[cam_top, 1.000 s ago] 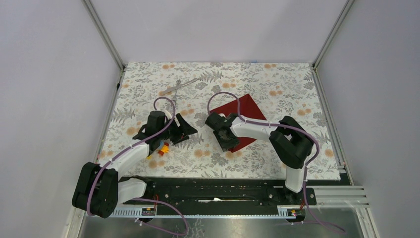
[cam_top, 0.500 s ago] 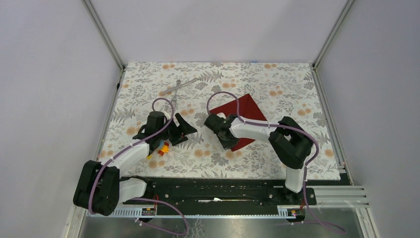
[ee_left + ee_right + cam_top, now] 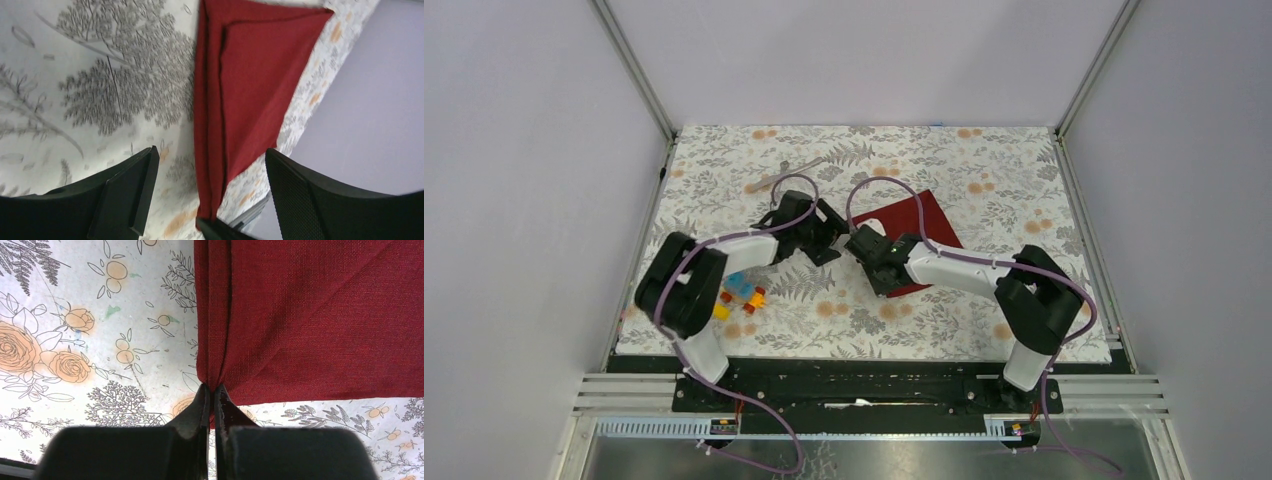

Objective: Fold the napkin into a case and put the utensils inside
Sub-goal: Pick up the upper triangle-folded napkin from the center of the board, then turn over the upper triangle folded napkin at the center of the board.

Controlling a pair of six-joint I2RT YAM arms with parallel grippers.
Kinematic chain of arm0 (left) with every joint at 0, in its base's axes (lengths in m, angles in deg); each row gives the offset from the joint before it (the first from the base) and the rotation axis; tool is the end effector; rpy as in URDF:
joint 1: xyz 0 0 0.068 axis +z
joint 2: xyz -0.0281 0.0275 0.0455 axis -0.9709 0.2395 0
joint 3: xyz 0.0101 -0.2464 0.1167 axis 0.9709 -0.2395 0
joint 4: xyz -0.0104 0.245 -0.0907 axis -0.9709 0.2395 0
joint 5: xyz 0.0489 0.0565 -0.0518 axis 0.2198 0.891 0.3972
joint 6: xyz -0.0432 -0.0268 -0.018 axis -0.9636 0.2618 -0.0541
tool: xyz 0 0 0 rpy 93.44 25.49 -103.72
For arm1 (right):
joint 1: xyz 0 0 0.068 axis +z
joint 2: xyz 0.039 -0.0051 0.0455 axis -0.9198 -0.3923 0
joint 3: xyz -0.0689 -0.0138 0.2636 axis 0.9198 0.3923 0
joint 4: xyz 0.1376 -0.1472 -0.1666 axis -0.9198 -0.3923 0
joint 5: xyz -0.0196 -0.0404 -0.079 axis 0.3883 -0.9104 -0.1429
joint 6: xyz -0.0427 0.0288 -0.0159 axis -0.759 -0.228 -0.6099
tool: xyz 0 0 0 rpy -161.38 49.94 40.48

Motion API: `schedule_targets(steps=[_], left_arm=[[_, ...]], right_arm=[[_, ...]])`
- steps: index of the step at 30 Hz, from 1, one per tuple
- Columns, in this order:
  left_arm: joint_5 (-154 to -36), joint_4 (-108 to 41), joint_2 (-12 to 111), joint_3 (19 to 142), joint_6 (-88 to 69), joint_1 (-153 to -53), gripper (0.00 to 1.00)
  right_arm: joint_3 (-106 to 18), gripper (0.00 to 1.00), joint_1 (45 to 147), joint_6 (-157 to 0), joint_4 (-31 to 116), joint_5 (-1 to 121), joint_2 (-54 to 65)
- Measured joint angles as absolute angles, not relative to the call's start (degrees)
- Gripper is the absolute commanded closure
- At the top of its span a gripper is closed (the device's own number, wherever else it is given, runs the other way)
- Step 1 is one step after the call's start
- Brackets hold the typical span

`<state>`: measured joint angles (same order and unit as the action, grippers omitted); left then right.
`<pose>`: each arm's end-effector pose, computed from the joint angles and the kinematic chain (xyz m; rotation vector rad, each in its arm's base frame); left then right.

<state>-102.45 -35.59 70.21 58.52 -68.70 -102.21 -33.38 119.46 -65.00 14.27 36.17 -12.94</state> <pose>0.3022 -0.1588 0.1659 -0.8359 2.4446 -1.0829 0.2197 0.2712 0.1868 -0.6417 2.5302 0.0740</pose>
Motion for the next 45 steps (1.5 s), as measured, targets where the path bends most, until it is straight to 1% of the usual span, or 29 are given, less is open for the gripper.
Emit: schedule_targets(steps=[4, 8, 11, 13, 16, 19, 24, 25, 26, 31, 34, 37, 40, 42, 44, 45], left_arm=[[-100.3, -36.1, 77.6, 62.3, -71.3, -103.0, 0.28], [-98.5, -38.3, 80.8, 65.0, -72.0, -102.9, 0.4], [-98.3, -41.2, 82.8, 65.5, -72.7, -102.8, 0.53], [-98.3, -42.7, 84.6, 66.3, -72.9, -102.8, 0.55], [-98.3, -45.3, 86.4, 67.1, -73.3, -102.8, 0.63], [-98.0, -46.4, 87.2, 67.1, -73.3, -102.8, 0.78], [-97.3, -45.5, 88.0, 68.2, -71.3, -102.7, 0.93], [-97.2, -45.0, 88.0, 68.3, -70.5, -102.6, 0.98], [-97.0, -44.3, 87.7, 68.6, -69.2, -102.5, 1.0], [-96.4, -37.3, 82.7, 68.2, -63.1, -101.0, 1.0], [-95.3, -30.6, 74.2, 67.4, -58.6, -99.0, 1.0], [-91.7, -20.6, 60.5, 67.5, -53.4, -97.6, 1.0], [-86.8, -10.9, 48.0, 70.1, -49.4, -97.6, 1.0], [-83.5, -5.5, 42.6, 73.6, -46.8, -97.7, 1.0], [-81.1, -2.4, 40.4, 76.6, -45.0, -97.8, 1.0], [-79.5, -0.8, 40.6, 78.5, -44.0, -98.4, 1.0]], right_arm=[[-32.5, 1.0, 119.5, -65.0, 14.9, 36.2, -12.5], [-32.4, 1.0, 119.5, -65.0, 15.3, 36.2, -11.7], [-32.4, 1.0, 119.5, -65.1, 15.4, 36.2, -11.0], [-32.4, 1.0, 119.5, -65.2, 15.6, 36.2, -10.5], [-32.3, 1.0, 119.5, -65.2, 15.8, 36.2, -10.2], [-31.9, 1.0, 119.5, -65.2, 16.2, 36.4, -10.0], [-31.3, 1.0, 119.4, -65.2, 17.2, 36.7, -9.6], [-31.1, 1.0, 119.4, -65.3, 17.3, 37.0, -9.4], [-30.8, 1.0, 119.4, -65.5, 17.6, 37.6, -9.1], [-28.8, 1.0, 119.3, -66.5, 21.2, 43.7, -5.8], [-28.8, 1.0, 119.6, -66.2, 24.2, 50.3, -4.2], [-29.4, 1.0, 121.1, -64.0, 29.5, 58.0, -4.0], [-30.2, 1.0, 123.2, -58.6, 39.4, 68.0, -4.0], [-30.0, 1.0, 124.0, -52.7, 50.2, 74.8, -4.0], [-27.7, 1.0, 123.8, -45.6, 63.1, 80.6, -3.7], [-26.5, 1.0, 123.5, -43.1, 67.2, 82.2, -3.7]])
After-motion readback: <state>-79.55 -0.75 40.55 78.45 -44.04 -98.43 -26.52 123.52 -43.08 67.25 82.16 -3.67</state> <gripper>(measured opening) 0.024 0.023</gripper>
